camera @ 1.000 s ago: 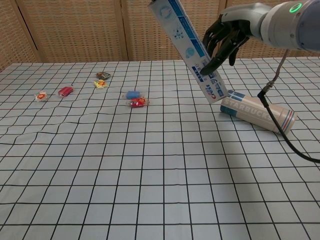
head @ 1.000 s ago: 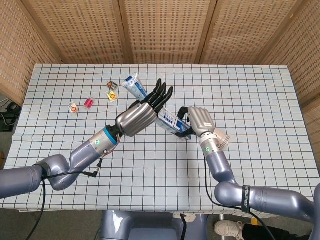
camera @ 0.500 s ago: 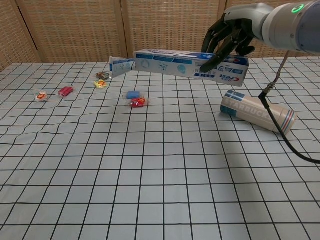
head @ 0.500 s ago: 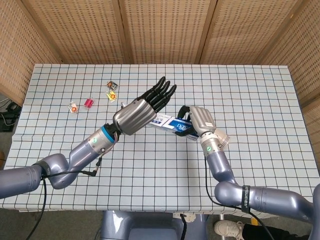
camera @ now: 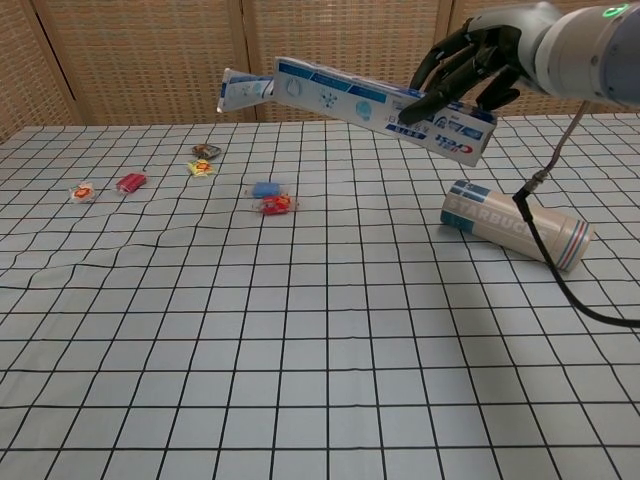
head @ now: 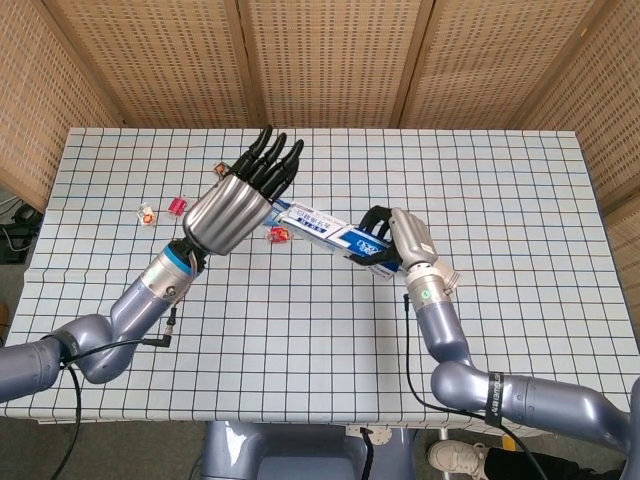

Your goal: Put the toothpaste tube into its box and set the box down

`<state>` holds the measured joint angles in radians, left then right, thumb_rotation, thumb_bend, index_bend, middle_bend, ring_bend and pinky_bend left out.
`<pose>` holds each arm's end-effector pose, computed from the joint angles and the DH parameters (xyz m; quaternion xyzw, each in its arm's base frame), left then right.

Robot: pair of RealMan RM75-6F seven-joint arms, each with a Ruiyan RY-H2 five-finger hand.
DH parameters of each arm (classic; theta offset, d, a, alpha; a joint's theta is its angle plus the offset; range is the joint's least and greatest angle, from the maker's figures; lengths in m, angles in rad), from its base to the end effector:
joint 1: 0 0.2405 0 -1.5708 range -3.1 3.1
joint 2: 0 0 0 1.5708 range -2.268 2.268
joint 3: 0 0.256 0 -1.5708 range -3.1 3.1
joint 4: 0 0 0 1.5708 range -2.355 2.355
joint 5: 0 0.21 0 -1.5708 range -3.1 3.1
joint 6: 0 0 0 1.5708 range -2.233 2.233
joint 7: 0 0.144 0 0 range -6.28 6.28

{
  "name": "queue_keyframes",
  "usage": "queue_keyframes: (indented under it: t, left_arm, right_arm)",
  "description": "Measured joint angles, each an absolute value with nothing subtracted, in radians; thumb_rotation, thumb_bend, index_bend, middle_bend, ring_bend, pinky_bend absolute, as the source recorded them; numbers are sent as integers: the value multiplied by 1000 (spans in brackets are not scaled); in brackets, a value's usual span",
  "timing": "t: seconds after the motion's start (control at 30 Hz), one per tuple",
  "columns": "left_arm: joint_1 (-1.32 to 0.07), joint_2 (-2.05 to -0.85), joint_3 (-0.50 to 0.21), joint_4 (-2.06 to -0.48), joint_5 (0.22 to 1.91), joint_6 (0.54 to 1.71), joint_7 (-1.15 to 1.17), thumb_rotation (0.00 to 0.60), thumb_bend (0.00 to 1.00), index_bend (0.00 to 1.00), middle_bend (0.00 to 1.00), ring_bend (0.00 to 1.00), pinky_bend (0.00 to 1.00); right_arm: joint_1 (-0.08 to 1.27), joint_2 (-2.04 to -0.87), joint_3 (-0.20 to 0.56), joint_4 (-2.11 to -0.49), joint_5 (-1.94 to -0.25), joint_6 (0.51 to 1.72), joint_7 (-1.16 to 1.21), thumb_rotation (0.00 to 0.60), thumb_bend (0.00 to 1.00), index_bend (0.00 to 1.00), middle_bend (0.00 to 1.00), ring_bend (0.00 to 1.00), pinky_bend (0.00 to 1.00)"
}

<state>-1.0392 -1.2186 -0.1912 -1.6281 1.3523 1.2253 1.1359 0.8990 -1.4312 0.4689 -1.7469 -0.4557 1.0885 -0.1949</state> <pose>-0.0144 0.3782 0.1178 -0.7047 0.2256 -0.3196 0.5920 -0.0751 -0.3874 0.0517 0.4944 -0.6186 0.4846 0.3715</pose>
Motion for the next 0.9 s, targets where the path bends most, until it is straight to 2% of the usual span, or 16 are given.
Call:
queue_keyframes:
  t: [0.23,0.47,0.9]
  left_arm:
    - [-969,-1201,-197,-1650,1347,1292,1065,600,307,117,0,0,0]
    - [-902,-1194,-202,-1659,1340,1351,995,600,308,119,0,0,5]
    - [-795,-1189,-174,-1654,1357,1403,908,600,307,143,0,18,21]
  right_arm:
    - [849,-1429,503,-1743,-458,1043,-61,600,266,790,586,586,637]
    - [784,-1427,529,-1728,-536,978,114,600,266,790,586,587,637]
    - [656,-1464,567,-1661,-837,937,459,600,267,792,587,588,637]
